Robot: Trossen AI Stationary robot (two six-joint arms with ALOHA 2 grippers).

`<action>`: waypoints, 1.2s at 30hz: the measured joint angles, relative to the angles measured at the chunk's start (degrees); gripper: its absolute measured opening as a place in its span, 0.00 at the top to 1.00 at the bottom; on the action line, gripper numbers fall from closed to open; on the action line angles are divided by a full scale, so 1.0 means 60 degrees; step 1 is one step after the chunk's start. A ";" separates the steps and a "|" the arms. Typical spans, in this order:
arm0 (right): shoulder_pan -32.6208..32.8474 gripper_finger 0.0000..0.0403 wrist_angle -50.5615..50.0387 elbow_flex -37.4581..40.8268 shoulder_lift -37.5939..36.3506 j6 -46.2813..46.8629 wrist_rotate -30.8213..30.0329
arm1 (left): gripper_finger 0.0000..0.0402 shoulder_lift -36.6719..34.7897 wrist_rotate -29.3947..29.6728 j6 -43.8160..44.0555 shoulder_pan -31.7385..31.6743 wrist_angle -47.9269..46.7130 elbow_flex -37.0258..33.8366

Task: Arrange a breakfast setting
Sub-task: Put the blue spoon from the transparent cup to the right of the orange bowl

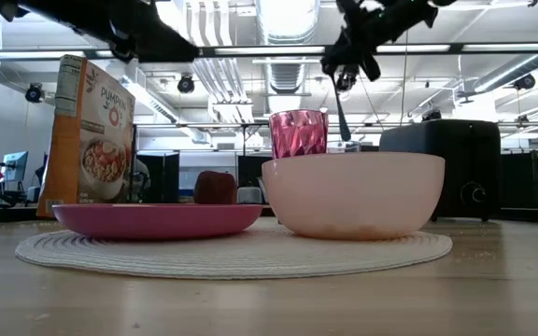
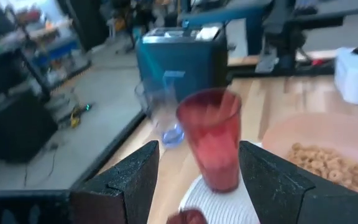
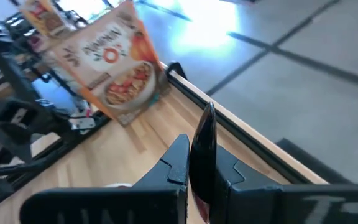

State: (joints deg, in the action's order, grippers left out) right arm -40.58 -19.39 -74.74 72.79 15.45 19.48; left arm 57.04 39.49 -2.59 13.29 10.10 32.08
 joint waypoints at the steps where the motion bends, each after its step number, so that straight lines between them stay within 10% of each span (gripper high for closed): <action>1: 0.0086 0.97 0.0020 0.0000 -0.0098 -0.0068 0.0001 | 0.49 0.0000 -0.0104 -0.0286 -0.0002 0.0265 0.0000; 23: 0.4284 0.97 0.2089 0.0000 -0.0064 -0.1632 0.0587 | 0.49 0.3071 -0.2456 -0.3486 -0.0013 0.7729 0.0083; 36: 0.5993 0.97 0.2559 0.0000 0.0121 -0.2451 0.0930 | 0.51 0.4667 -0.2412 -0.3494 -0.0020 0.8159 0.1403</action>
State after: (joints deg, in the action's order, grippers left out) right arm -4.62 -4.03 -74.74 73.52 0.74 25.06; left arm 85.04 25.02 -23.56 13.17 59.06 40.49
